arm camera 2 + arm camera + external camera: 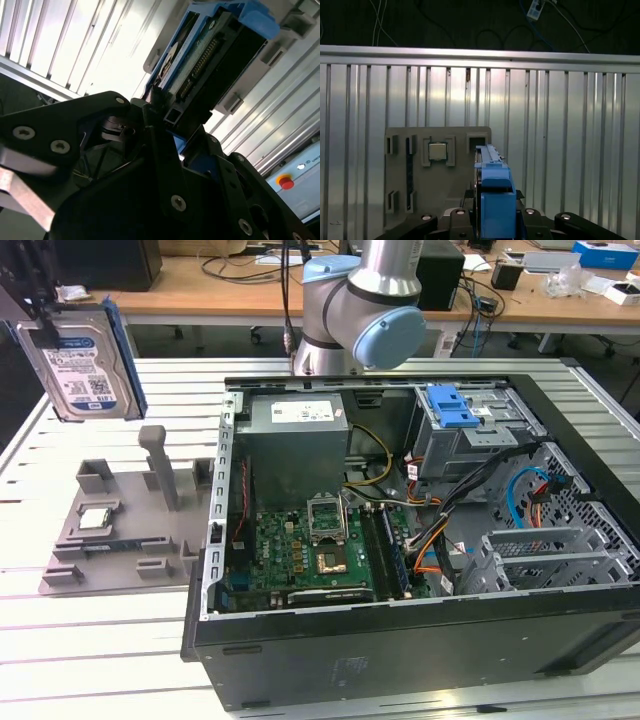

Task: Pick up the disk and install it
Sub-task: 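Pick up the disk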

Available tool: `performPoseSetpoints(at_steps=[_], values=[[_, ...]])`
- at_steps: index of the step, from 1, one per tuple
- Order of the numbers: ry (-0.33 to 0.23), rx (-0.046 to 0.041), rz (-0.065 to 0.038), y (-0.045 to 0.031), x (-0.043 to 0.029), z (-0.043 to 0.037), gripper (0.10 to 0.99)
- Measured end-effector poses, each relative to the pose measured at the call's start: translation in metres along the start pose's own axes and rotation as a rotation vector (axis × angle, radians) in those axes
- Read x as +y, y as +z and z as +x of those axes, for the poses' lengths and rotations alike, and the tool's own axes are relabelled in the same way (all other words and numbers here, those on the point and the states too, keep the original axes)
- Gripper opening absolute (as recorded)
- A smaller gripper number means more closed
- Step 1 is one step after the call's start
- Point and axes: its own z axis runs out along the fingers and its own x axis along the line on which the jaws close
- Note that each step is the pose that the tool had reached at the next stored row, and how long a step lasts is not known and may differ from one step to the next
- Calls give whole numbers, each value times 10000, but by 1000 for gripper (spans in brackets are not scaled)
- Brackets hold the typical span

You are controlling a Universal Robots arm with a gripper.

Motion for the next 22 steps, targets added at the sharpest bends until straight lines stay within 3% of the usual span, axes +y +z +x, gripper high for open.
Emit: performPoseSetpoints(at_steps=[7,16,22], values=[[0,0,-1,-149,2,-6,365],[0,0,0,-276,3,-12,365],[0,0,0,-422,5,-23,365]])
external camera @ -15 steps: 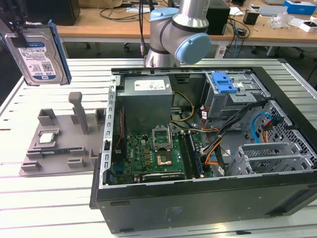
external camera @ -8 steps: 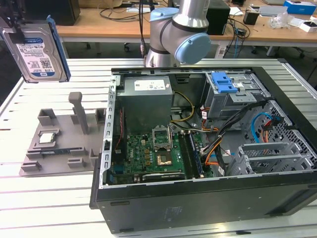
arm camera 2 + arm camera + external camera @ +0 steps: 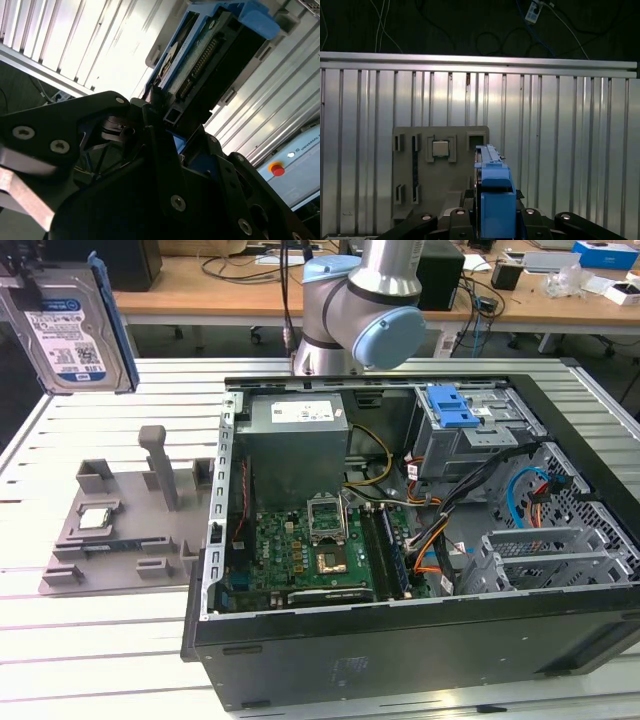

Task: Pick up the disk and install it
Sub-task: 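Pick up the disk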

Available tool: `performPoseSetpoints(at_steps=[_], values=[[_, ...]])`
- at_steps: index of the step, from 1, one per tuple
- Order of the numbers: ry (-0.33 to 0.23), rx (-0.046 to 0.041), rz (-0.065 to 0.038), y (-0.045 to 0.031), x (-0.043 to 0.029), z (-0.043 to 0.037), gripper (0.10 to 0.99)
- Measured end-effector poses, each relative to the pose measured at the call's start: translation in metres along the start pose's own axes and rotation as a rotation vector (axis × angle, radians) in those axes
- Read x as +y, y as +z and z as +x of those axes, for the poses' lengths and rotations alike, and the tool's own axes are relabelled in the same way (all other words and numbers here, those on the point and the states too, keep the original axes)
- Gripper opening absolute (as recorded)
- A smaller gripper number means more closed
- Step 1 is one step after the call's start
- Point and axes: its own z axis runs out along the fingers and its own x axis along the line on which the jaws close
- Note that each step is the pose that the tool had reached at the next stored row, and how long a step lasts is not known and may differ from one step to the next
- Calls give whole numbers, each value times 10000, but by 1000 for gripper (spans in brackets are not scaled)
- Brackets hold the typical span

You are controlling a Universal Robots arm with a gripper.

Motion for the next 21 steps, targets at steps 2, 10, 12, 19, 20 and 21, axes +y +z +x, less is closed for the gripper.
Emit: performPoseSetpoints(at_steps=[2,10,12,19,20,21], values=[[1,0,1,-55,1,-5,365],[0,0,1,-372,4,-34,365],[-1,0,0,-426,4,-37,365],[1,0,1,-462,3,-38,365],[1,0,-1,-463,-16,-38,365],[0,1,-2,-463,-41,-37,365]])
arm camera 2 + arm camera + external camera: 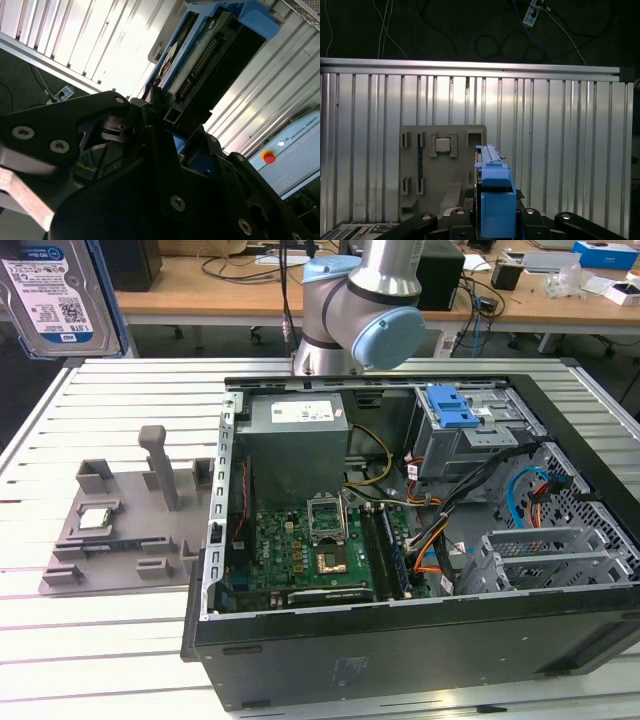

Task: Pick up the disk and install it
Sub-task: 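Pick up the disk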

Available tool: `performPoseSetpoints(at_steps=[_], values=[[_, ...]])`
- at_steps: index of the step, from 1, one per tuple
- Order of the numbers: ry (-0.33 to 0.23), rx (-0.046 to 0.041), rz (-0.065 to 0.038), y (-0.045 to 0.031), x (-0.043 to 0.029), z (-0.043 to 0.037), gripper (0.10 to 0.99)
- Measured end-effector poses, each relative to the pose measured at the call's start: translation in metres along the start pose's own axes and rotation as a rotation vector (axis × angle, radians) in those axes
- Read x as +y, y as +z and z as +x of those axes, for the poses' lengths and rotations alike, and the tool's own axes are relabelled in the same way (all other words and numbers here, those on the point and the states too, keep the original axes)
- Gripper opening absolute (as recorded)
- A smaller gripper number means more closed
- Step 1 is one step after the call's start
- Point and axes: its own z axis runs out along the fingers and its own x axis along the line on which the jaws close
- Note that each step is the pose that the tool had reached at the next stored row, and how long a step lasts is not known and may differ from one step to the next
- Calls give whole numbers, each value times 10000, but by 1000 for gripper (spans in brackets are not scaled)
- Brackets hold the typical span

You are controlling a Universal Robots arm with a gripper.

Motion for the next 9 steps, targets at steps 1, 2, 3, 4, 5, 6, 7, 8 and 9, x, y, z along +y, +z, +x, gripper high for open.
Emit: performPoseSetpoints(at_steps=[1,2,3,4,5,6,7,8,9], values=[[-1,0,0,0,-30,1,365],[-1,0,1,0,-58,2,365],[-1,-1,2,0,-90,3,365],[0,0,2,-1,-143,4,365],[-1,0,2,-2,-188,6,365],[0,0,2,-3,-280,8,365],[0,-1,2,-4,-339,10,365],[-1,-1,2,-4,-376,11,365],[-1,0,1,-5,-436,13,365]])
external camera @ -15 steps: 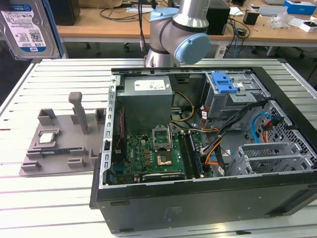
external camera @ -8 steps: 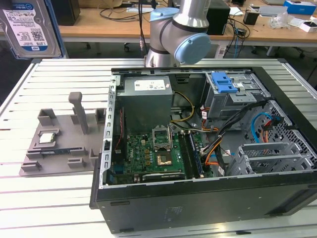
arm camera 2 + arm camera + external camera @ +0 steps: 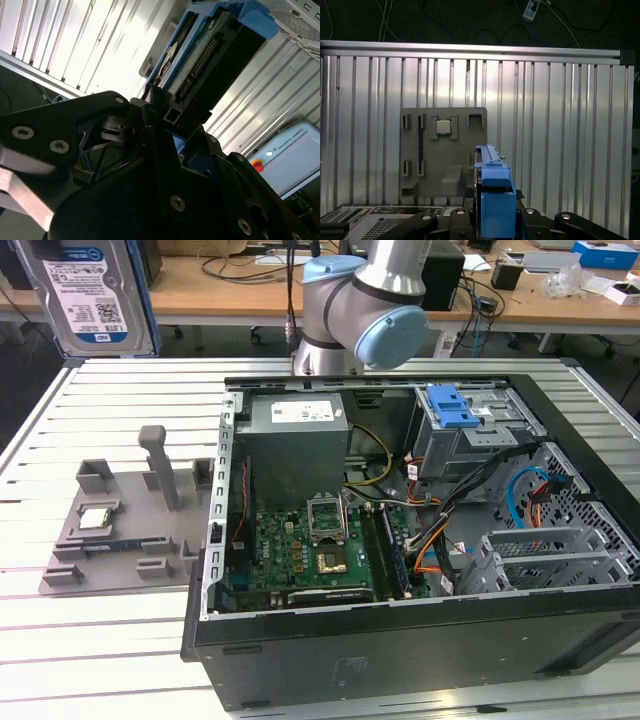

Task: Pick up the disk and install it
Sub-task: 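Pick up the disk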

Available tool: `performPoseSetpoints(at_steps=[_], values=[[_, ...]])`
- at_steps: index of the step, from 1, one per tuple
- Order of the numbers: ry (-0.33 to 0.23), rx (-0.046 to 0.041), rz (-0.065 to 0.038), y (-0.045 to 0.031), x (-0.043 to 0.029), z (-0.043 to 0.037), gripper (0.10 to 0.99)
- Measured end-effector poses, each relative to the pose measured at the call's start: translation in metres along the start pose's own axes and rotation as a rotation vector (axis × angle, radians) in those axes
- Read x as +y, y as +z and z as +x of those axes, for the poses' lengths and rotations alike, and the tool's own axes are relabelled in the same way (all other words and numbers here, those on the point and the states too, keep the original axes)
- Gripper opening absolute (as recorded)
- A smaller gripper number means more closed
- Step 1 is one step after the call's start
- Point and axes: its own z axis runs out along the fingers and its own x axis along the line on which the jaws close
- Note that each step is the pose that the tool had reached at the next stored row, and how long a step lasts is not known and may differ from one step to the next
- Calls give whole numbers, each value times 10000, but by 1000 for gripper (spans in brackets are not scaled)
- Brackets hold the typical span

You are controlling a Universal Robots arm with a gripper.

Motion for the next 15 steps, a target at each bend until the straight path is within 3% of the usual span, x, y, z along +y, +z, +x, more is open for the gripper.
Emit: performPoseSetpoints(at_steps=[6,15], values=[[2,-1,1,-4,-371,10,365],[1,0,-6,-10,-776,22,365]])
